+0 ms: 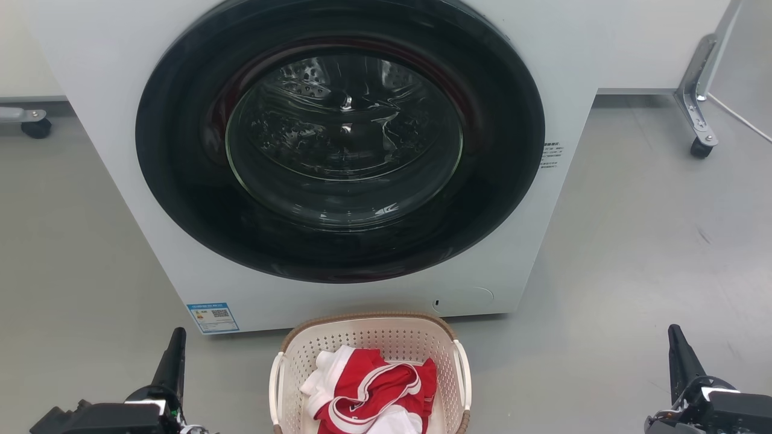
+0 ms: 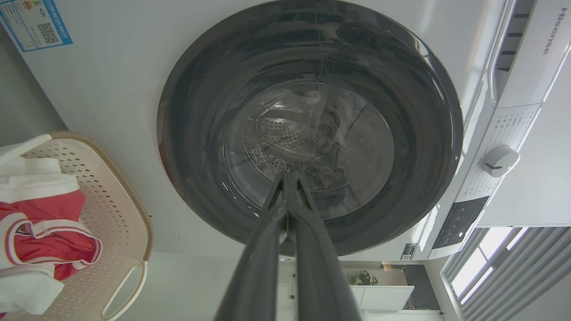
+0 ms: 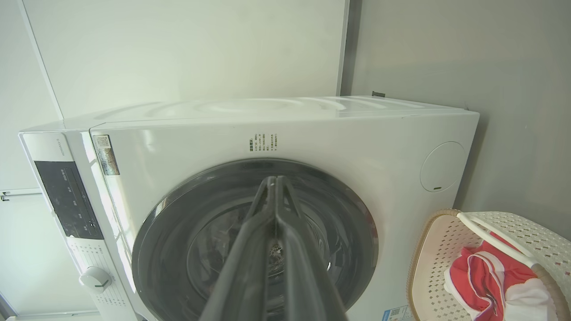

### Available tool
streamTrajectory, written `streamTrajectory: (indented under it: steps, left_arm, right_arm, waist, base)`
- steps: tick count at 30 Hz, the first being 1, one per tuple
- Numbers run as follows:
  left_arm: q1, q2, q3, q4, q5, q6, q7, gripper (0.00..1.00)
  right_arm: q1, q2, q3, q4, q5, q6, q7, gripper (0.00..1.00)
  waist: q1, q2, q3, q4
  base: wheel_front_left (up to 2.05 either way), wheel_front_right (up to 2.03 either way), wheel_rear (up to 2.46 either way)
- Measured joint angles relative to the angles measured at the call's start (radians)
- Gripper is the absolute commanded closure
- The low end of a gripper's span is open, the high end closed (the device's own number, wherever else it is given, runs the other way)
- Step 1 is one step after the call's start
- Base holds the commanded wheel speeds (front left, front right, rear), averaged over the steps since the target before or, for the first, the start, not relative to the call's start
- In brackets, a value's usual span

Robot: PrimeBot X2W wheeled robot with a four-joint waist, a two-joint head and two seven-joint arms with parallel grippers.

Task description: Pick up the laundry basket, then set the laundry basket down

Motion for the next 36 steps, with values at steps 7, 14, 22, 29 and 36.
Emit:
streamTrajectory:
  steps: [7, 14, 22, 29, 36]
  left_arm:
    - [0.0, 0.0, 0.0, 0.0, 0.0, 0.0, 0.0, 1.0]
    - [0.0, 0.0, 0.0, 0.0, 0.0, 0.0, 0.0, 1.0]
    - [0.0, 0.0, 0.0, 0.0, 0.0, 0.0, 0.0, 1.0]
    - [0.0, 0.0, 0.0, 0.0, 0.0, 0.0, 0.0, 1.0]
    - [0.0, 0.0, 0.0, 0.0, 0.0, 0.0, 0.0, 1.0]
  right_arm:
    - [0.0, 0.0, 0.0, 0.0, 0.0, 0.0, 0.0, 1.0]
    - [0.0, 0.0, 0.0, 0.0, 0.001, 0.0, 0.0, 1.0]
    - [0.0, 0.0, 0.0, 0.0, 0.001, 0.0, 0.0, 1.0]
    - [0.0, 0.0, 0.0, 0.0, 0.001, 0.0, 0.0, 1.0]
    - [0.0, 0.0, 0.0, 0.0, 0.001, 0.0, 0.0, 1.0]
  waist:
    - [0.0, 0.0, 0.0, 0.0]
    - [0.0, 0.0, 0.0, 0.0]
    - [0.0, 0.0, 0.0, 0.0]
    - [0.0, 0.0, 0.0, 0.0]
    - [0.0, 0.0001, 0.0, 0.0]
  base:
    - [0.0, 0.0, 0.0]
    - [0.0, 0.0, 0.0]
    - [0.0, 0.0, 0.0]
    - [0.0, 0.0, 0.0]
    - [0.0, 0.0, 0.0]
